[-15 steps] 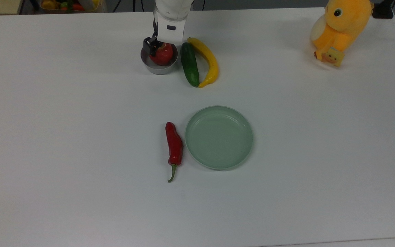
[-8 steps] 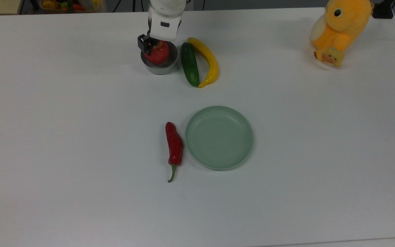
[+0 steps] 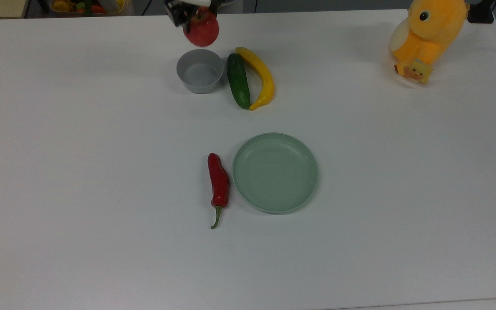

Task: Red apple placed in the center of the desktop
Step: 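Lift the red apple up out of the grey bowl, then carry the apple away from the bowl and lower it onto the table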

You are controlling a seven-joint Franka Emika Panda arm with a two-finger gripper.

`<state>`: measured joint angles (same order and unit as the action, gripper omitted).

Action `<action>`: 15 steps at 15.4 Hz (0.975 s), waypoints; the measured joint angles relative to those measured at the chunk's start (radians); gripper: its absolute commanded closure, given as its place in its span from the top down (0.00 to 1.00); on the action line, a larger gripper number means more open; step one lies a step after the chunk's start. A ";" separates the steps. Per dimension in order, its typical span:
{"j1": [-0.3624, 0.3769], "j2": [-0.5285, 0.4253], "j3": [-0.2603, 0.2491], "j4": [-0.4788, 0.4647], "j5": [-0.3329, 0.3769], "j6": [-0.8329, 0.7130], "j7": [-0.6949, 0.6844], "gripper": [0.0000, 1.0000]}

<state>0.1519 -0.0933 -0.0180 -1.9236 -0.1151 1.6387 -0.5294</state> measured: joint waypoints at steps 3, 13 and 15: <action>0.000 0.015 0.001 0.106 0.020 -0.113 0.000 0.00; -0.027 0.312 -0.098 0.432 0.021 -0.172 0.001 0.00; -0.043 0.388 -0.103 0.478 0.021 -0.136 0.001 0.00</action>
<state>0.1094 0.2944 -0.1212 -1.4455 -0.0942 1.5028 -0.5281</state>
